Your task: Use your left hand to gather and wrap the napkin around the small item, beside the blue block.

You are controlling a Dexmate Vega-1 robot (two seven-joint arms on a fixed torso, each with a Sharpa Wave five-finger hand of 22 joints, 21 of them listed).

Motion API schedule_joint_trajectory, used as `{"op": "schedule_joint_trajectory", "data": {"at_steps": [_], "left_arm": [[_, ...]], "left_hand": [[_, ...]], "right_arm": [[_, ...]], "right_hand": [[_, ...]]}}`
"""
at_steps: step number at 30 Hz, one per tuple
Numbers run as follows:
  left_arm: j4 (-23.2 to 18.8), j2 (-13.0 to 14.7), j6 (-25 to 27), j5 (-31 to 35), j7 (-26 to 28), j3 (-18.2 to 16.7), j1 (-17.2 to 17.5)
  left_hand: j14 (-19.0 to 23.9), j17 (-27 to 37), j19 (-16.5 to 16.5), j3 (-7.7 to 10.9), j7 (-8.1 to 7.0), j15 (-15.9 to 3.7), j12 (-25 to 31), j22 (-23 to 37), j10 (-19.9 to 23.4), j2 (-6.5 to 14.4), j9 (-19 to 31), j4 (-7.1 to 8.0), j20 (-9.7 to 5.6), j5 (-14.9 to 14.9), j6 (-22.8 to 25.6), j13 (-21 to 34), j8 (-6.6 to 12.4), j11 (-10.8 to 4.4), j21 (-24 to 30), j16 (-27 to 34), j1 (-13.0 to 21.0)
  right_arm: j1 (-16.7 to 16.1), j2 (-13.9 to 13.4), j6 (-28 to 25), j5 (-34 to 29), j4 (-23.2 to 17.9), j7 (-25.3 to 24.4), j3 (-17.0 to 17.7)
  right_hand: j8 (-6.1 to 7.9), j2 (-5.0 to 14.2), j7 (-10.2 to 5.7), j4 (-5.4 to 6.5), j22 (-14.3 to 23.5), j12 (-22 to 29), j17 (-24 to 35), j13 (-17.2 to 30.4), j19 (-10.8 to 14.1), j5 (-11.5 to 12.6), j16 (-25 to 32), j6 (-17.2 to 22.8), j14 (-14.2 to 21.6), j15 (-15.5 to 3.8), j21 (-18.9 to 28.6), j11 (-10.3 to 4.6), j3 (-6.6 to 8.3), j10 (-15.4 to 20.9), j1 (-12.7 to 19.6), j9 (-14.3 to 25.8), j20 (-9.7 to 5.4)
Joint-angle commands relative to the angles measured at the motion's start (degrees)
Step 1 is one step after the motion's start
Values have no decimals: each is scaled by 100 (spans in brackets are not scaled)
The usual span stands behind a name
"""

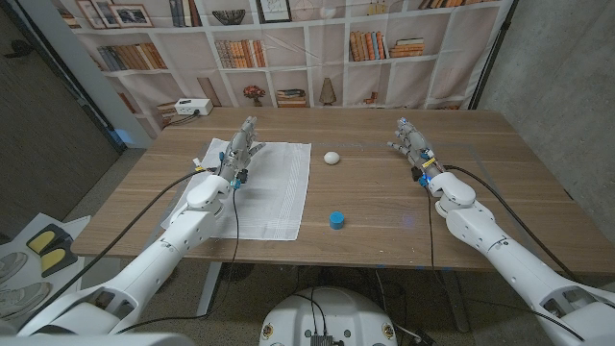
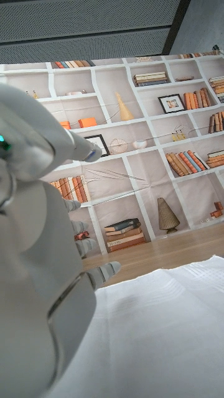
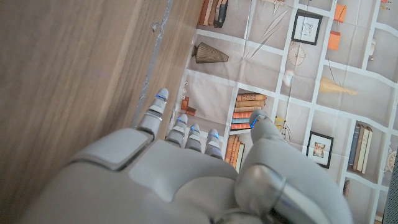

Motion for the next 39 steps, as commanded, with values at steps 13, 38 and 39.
{"op": "schedule_joint_trajectory", "data": {"at_steps": [13, 38, 39], "left_arm": [[-957, 66, 1060, 1696, 583, -328, 137], [-958, 219, 1846, 3122, 183, 344, -883], [-962, 227, 1873, 3185, 163, 381, -928]], "left_hand": [[646, 49, 222, 168, 213, 109, 172, 89, 174, 196, 21, -34, 143, 24, -87, 73, 25, 242, 134, 183, 185], [766, 64, 286, 180, 223, 95, 187, 109, 245, 181, 25, -46, 143, 26, -51, 90, -9, 213, 171, 179, 207], [766, 64, 287, 181, 222, 93, 186, 110, 244, 180, 25, -47, 143, 26, -54, 90, -12, 211, 171, 177, 208]], "right_arm": [[-381, 102, -406, -519, -476, 110, 429], [-507, 179, -209, -725, -530, 57, 527], [-510, 182, -200, -730, -528, 53, 528]], "right_hand": [[66, 90, 70, 2, 40, 106, -18, 28, -25, 57, 81, 336, 185, 127, -59, 215, 72, 375, 91, 33, -83], [48, 122, 87, 24, 47, 97, -6, 34, -87, 59, 105, 422, 241, 159, -92, 258, 63, 447, 75, 33, -105], [47, 122, 89, 25, 47, 96, -5, 34, -87, 59, 105, 422, 242, 158, -92, 261, 63, 446, 75, 33, -104]]}}
